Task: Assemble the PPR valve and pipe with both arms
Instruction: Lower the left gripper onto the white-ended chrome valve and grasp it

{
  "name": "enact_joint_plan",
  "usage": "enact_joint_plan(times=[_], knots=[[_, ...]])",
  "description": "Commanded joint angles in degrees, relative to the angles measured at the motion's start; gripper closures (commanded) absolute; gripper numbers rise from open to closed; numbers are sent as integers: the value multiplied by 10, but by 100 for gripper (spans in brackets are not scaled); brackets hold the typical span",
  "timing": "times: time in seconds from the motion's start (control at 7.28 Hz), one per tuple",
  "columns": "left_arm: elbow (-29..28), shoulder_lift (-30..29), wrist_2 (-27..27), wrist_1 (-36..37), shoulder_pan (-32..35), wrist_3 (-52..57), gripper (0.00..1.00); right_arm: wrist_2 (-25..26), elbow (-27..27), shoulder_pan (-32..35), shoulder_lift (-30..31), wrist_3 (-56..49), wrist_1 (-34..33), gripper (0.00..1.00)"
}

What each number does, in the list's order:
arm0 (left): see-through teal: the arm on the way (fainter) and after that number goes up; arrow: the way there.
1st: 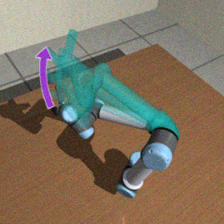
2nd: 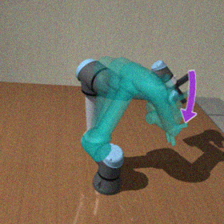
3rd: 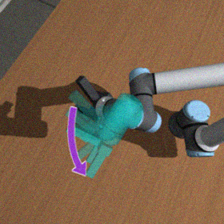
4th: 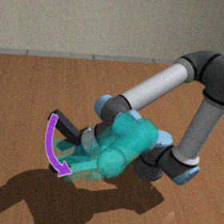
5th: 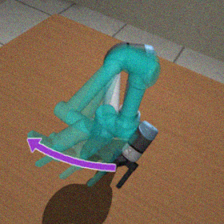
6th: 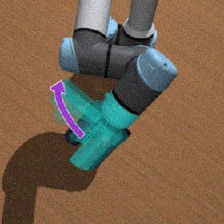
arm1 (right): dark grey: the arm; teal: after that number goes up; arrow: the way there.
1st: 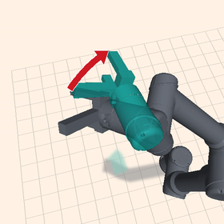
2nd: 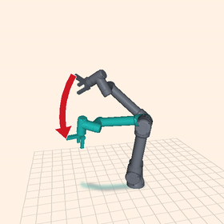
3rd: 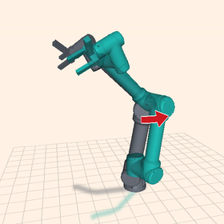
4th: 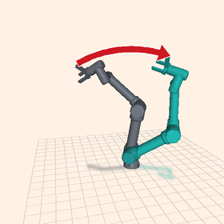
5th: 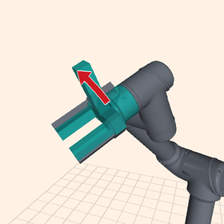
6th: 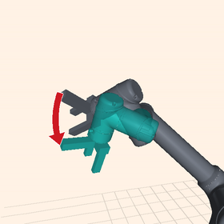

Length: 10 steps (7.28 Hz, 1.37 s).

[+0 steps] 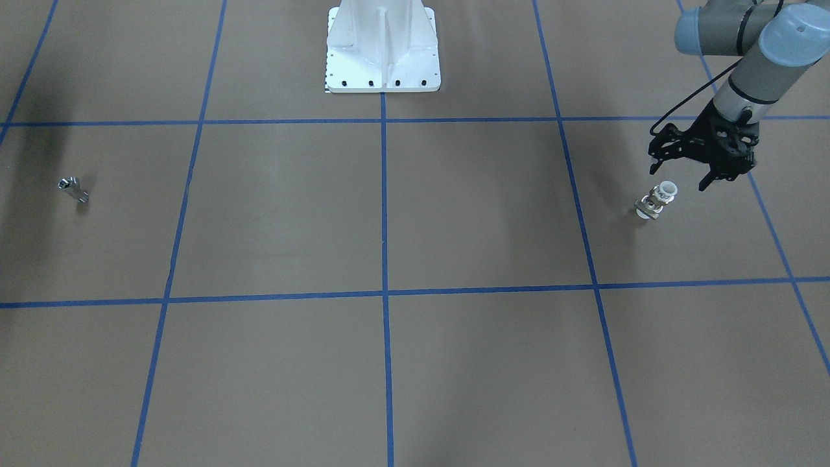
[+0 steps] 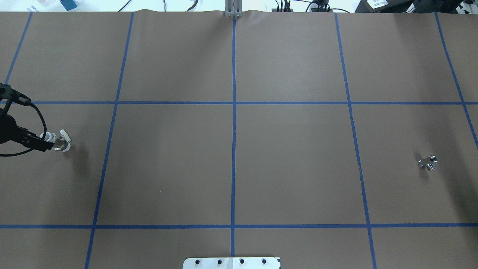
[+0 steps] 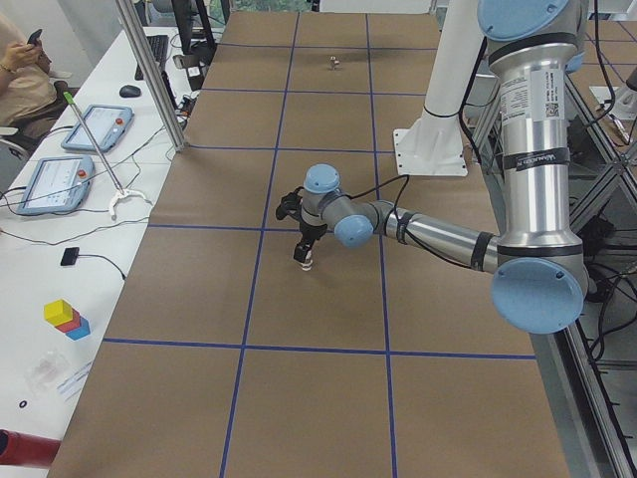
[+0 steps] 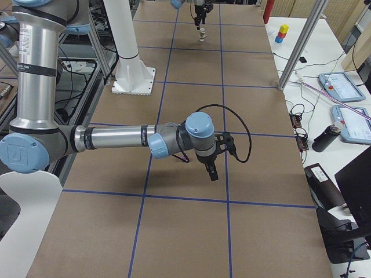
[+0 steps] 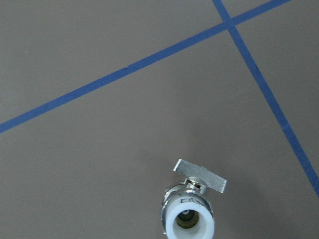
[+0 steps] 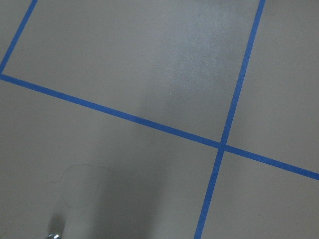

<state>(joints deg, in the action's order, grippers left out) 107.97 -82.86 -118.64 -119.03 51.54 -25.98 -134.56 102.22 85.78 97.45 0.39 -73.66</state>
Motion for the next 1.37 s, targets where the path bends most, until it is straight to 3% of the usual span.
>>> enact_joint_plan(times=[0.0, 0.27, 0.69, 0.82, 0.96, 1.1, 1.24], knots=[[-29, -26, 2, 0, -14, 0, 0, 0, 0, 0, 0, 0, -1, 0], [-70, -57, 1, 0, -14, 5, 0, 0, 0, 0, 0, 0, -1, 0], [-76, -56, -2, -1, -15, 7, 6, 0, 0, 0, 0, 1, -1, 0], [-75, -56, -4, -1, -15, 7, 17, 0, 0, 0, 0, 1, -1, 0], [-75, -56, -5, -1, -15, 7, 45, 0, 0, 0, 0, 0, 0, 0], [-72, -55, -6, 0, -15, 6, 79, 1, 0, 0, 0, 1, 0, 0], [-70, -53, -5, -1, -15, 6, 100, 0, 0, 0, 0, 1, 0, 0]])
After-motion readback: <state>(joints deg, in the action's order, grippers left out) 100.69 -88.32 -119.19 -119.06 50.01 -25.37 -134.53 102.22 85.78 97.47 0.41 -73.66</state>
